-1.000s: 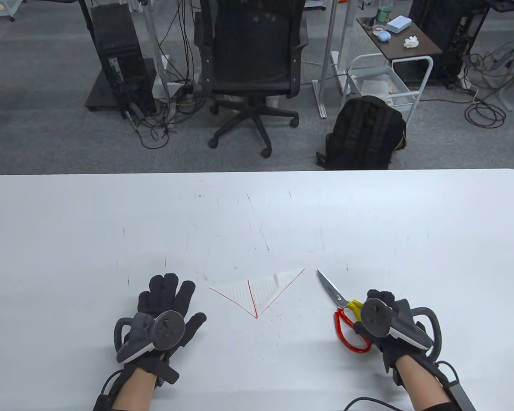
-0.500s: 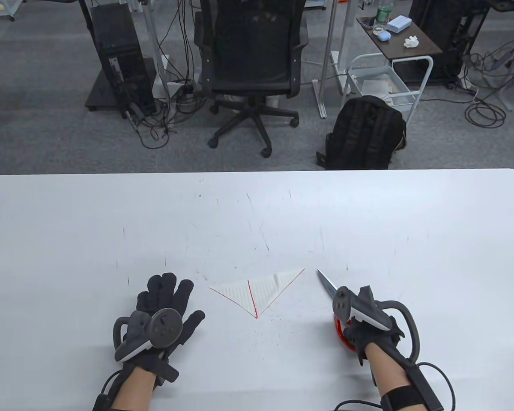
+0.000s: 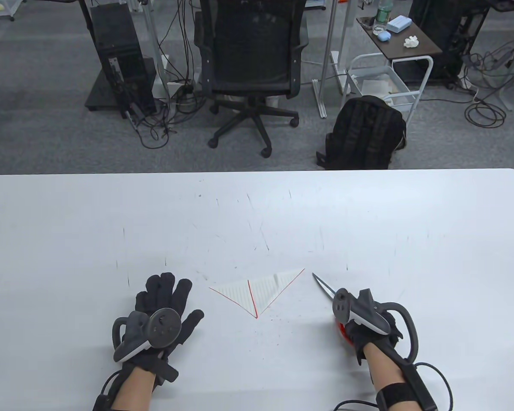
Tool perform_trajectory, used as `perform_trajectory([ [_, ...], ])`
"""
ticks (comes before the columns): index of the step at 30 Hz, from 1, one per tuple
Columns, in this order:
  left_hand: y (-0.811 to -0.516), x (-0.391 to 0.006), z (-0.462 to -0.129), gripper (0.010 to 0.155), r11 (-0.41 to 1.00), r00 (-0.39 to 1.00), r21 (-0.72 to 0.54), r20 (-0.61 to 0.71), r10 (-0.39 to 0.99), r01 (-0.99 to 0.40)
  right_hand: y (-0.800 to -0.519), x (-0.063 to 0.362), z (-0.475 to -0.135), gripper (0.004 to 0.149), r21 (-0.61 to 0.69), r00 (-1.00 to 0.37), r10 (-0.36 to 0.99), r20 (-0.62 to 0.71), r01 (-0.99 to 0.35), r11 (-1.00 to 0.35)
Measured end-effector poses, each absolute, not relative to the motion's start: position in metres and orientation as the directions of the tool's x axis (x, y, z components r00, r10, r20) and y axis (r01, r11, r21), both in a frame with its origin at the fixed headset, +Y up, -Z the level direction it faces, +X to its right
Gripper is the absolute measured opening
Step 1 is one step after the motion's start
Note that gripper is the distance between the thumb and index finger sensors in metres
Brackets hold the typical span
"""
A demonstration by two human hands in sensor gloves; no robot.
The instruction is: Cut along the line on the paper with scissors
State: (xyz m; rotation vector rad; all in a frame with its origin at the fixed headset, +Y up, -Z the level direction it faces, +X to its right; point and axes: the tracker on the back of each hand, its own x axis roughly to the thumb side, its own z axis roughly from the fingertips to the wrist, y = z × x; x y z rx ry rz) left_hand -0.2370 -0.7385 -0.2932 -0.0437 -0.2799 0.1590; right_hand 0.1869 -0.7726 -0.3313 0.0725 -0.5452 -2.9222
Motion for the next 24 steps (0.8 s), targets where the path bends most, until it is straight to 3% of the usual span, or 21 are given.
perform_trajectory([
  [3,-0.738,-0.237,-0.293,0.08,0.987,0.949,-0.064,0.272,0.156,-0.144,-0.767,0.187,-0.33,0.069,0.332,-0.985,-0.174,0.015,0.169,-0.928],
  [7,-0.739,-0.238,-0.294,0.08,0.988,0.953,-0.066,0.263,0.152,-0.139,-0.752,0.186,-0.322,0.068,0.131,-0.984,-0.177,0.034,0.18,-0.975],
  [12,-0.743,-0.236,-0.295,0.08,0.99,0.958,-0.079,0.254,0.134,-0.117,-0.734,0.201,-0.316,0.066,0.073,-0.99,0.139,0.005,-0.138,-0.988],
  [17,-0.752,-0.226,-0.3,0.08,0.985,0.958,-0.146,0.256,0.128,-0.093,-0.729,0.214,-0.307,0.057,-0.001,-0.899,0.437,0.031,-0.437,-0.899],
  [21,-0.756,-0.208,-0.306,0.082,0.979,0.956,-0.202,0.278,0.09,-0.033,-0.731,0.216,-0.301,0.056,0.014,-0.782,0.622,0.043,-0.622,-0.783],
  [24,-0.756,-0.192,-0.316,0.083,0.972,0.956,-0.235,0.29,0.05,0.02,-0.74,0.216,-0.297,0.06,0.052,-0.727,0.685,0.055,-0.683,-0.729],
])
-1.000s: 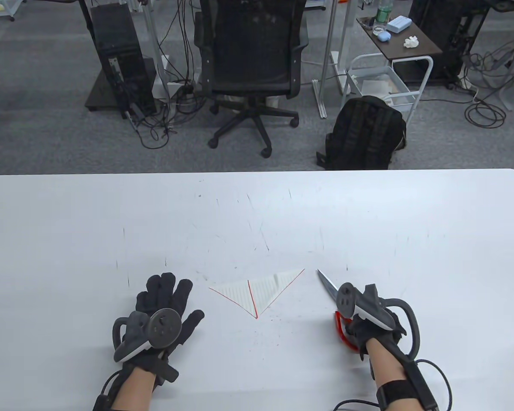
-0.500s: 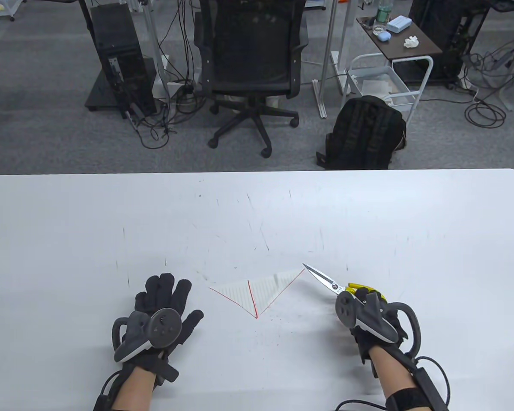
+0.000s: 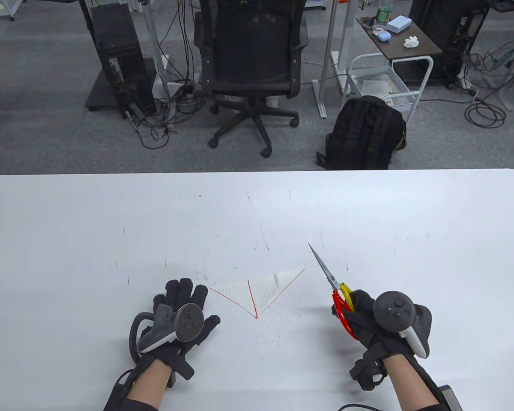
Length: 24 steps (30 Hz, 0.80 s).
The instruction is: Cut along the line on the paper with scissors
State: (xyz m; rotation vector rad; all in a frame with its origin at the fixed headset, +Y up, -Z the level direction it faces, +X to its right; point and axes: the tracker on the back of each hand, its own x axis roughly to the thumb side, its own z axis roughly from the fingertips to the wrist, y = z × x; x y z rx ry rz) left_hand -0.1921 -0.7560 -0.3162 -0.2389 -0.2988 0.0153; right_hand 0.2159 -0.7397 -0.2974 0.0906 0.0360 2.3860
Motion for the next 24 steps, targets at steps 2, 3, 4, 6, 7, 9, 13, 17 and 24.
perform_trajectory([
  [2,-0.755,-0.182,-0.327,0.082,0.967,0.955,-0.251,0.294,0.029,0.048,-0.741,0.214,-0.297,0.06,0.032,-0.693,0.719,0.054,-0.718,-0.695],
  [3,-0.754,-0.175,-0.335,0.078,0.958,0.958,-0.279,0.286,0.024,0.06,-0.74,0.213,-0.297,0.06,0.048,-0.679,0.731,0.063,-0.73,-0.682],
  [4,-0.754,-0.171,-0.34,0.075,0.952,0.961,-0.302,0.276,0.029,0.058,-0.739,0.213,-0.297,0.06,0.054,-0.676,0.733,0.074,-0.731,-0.68],
  [6,-0.756,-0.161,-0.356,0.074,0.938,0.972,-0.347,0.228,0.063,0.021,-0.74,0.211,-0.296,0.06,0.028,-0.667,0.74,0.084,-0.741,-0.671],
  [7,-0.757,-0.158,-0.361,0.074,0.93,0.972,-0.368,0.221,0.075,0.012,-0.74,0.211,-0.296,0.06,0.024,-0.664,0.744,0.077,-0.745,-0.667],
  [9,-0.763,-0.149,-0.375,0.075,0.901,0.977,-0.434,0.193,0.092,0.001,-0.743,0.21,-0.296,0.06,0.026,-0.655,0.753,0.053,-0.753,-0.657],
  [13,-0.772,-0.137,-0.391,0.077,0.889,0.975,-0.458,0.195,0.109,-0.008,-0.744,0.211,-0.298,0.06,0.025,-0.646,0.762,0.048,-0.762,-0.647],
  [17,-0.778,-0.13,-0.397,0.082,0.869,0.985,-0.495,0.154,0.082,0.005,-0.744,0.21,-0.298,0.06,0.027,-0.623,0.781,0.045,-0.781,-0.624],
  [24,-0.77,-0.131,-0.402,0.061,0.904,0.985,-0.427,0.162,0.06,0.015,-0.746,0.207,-0.298,0.06,0.05,-0.635,0.771,0.048,-0.77,-0.637],
])
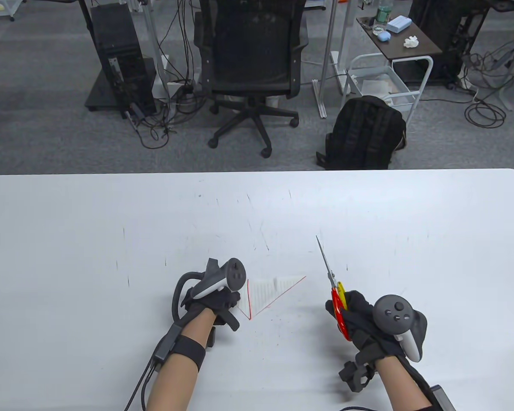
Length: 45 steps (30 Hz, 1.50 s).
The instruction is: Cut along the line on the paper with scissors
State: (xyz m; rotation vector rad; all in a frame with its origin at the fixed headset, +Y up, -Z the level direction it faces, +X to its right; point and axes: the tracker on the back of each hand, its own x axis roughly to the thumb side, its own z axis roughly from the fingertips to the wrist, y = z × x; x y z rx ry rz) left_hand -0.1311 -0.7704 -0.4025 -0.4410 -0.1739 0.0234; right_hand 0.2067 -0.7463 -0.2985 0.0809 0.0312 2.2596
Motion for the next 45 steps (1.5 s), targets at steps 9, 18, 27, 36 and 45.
perform_trajectory([
  [9,-0.774,-0.14,-0.395,0.036,0.917,0.979,-0.382,0.117,0.17,-0.113,-0.747,0.204,-0.299,0.06,0.058,-0.647,0.761,0.055,-0.759,-0.649],
  [18,-0.75,-0.204,-0.37,0.036,0.727,0.748,-0.196,-0.054,0.662,-0.658,-0.752,0.19,-0.3,0.061,0.325,-0.624,0.777,0.086,-0.72,-0.614],
  [27,-0.754,-0.238,-0.328,0.036,0.53,0.532,-0.064,-0.029,0.846,-0.846,-0.76,0.161,-0.288,0.067,0.479,-0.733,0.639,0.233,-0.485,-0.732],
  [36,-0.769,-0.22,-0.314,0.037,0.401,0.408,-0.144,-0.026,0.913,-0.905,-0.771,0.15,-0.283,0.068,0.623,-0.666,0.708,0.234,-0.457,-0.635],
  [45,-0.768,-0.206,-0.31,0.037,0.392,0.4,-0.188,-0.001,0.917,-0.9,-0.774,0.149,-0.285,0.068,0.653,-0.603,0.767,0.221,-0.492,-0.575],
])
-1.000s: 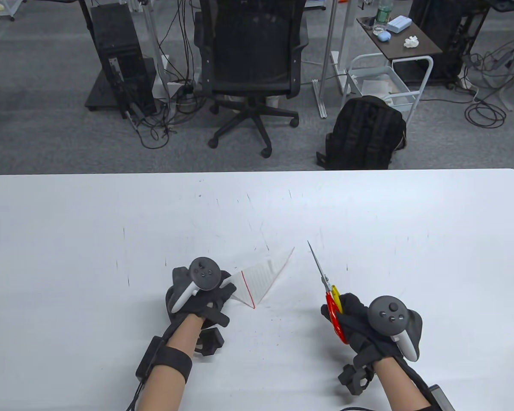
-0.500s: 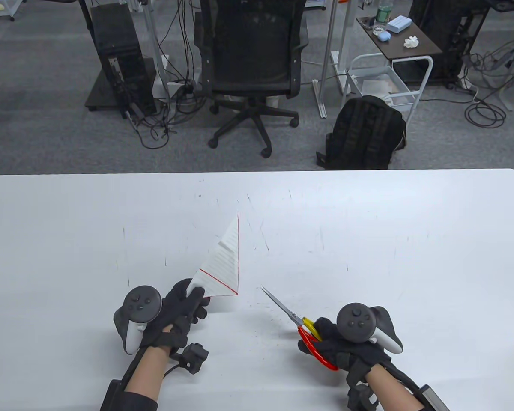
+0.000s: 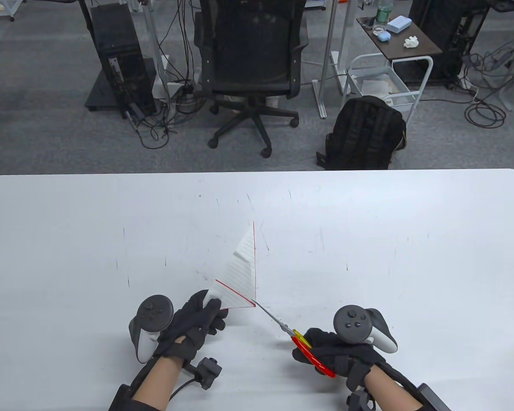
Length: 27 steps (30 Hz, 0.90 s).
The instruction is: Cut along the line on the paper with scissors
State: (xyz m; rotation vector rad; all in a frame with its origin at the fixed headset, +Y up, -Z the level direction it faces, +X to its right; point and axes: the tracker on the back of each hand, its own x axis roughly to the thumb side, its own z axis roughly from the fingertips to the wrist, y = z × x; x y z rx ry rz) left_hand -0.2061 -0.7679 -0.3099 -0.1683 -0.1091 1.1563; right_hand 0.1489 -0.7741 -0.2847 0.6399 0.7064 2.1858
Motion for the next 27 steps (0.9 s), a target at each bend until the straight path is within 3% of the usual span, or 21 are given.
perform_trajectory([
  [27,-0.771,-0.1993,-0.3071,0.038,0.401,0.409,-0.24,0.021,0.912,-0.884,-0.7771,0.1447,-0.2807,0.068,0.685,-0.589,0.781,0.209,-0.482,-0.547],
])
